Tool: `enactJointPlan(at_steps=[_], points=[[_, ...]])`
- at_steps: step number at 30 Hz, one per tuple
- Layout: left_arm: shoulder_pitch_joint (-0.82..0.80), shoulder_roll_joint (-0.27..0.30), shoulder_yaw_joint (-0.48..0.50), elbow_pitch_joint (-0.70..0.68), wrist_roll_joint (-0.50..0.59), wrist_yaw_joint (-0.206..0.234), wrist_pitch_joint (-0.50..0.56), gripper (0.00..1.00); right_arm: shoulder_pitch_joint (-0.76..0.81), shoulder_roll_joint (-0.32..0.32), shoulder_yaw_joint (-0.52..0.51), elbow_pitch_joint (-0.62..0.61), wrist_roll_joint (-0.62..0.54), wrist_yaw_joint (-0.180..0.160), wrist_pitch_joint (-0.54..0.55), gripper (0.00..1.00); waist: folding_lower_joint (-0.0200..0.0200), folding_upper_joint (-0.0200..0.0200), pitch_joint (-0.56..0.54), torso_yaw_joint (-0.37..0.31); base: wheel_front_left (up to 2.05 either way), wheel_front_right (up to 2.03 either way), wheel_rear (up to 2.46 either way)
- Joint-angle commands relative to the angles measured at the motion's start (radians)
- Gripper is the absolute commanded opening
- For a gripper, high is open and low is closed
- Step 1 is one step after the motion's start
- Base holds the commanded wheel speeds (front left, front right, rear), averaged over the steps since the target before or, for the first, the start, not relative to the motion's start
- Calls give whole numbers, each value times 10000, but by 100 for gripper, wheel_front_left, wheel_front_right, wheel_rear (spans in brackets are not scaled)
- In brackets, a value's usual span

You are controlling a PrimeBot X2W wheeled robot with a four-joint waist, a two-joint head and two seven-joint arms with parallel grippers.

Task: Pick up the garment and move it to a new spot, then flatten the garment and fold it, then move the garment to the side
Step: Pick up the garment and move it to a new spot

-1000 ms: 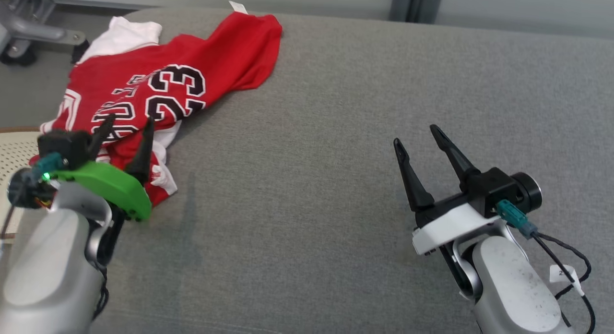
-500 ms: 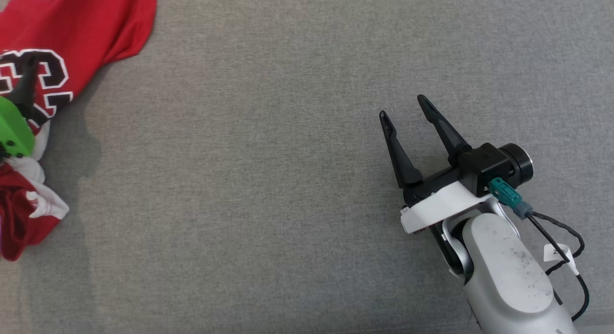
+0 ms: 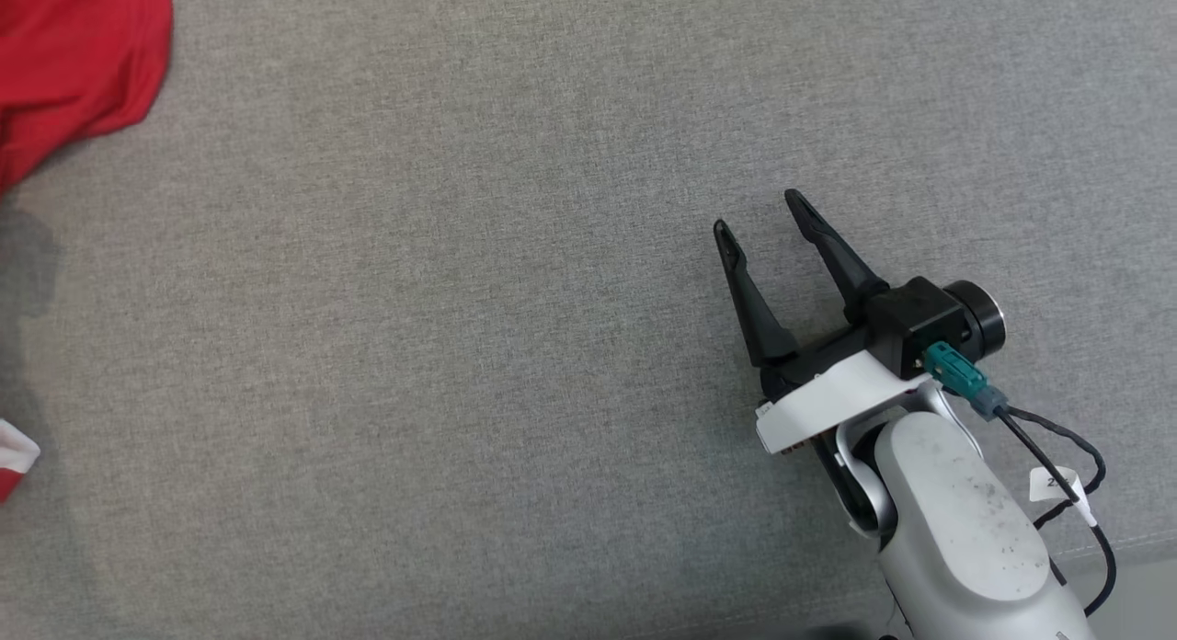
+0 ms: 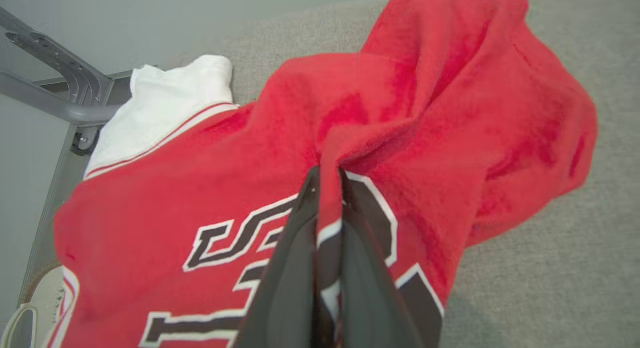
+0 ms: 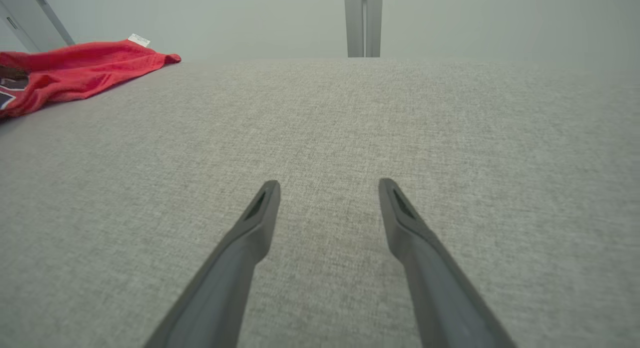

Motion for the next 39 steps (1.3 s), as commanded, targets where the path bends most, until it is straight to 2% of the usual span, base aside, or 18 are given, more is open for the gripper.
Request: enactJointPlan(at_steps=[1, 7, 12, 16, 22, 27, 31, 35, 39], points=[[-334, 334, 142, 43, -60, 23, -235, 0, 128, 3, -1, 44, 56, -10, -31, 100, -1, 0, -273, -11, 0, 0, 0], [-1125, 912, 374, -227, 284, 64, -970, 0, 621, 3, -98, 161, 313, -10, -31, 100, -1, 0, -1218, 34, 0, 0, 0], [-1312, 872, 446, -1328, 203, 79, -1115, 0, 1198, 3, -228, 260, 457, -10, -31, 100, -1, 0, -2179, 75, 0, 0, 0], [-729, 648, 381, -2944, -235, 101, -793, 0, 1705, 1, -404, 276, 534, -10, -31, 100, -1, 0, -2926, 48, 0, 0, 0], [623, 291, 260, -6262, -1259, 510, -102, 0, 2258, 2, -588, 234, 565, -10, -31, 100, -1, 0, -3639, -302, 0, 0, 0], [1697, -99, -82, -8866, -1770, 1219, 289, 0, 2370, 2, -505, 141, 652, -10, -31, 100, -1, 0, -3858, -1036, 0, 0, 0], [2281, -736, -589, -9931, -1923, 1724, 414, 0, 2335, 5, -369, 56, 794, -10, -31, 100, -1, 0, -3831, -1869, 0, 0, 0], [2616, -1593, -1252, -9686, -1937, 1945, 447, 0, 2227, 6, -158, -2, 988, -10, -31, 100, -1, 0, -3632, -2879, 0, 0, 0], [2586, -2333, -1912, -8265, -1575, 1827, 324, 0, 2298, 9, -117, -68, 1170, -10, -31, 100, -1, 0, -3422, -3848, 0, 0, 0]])
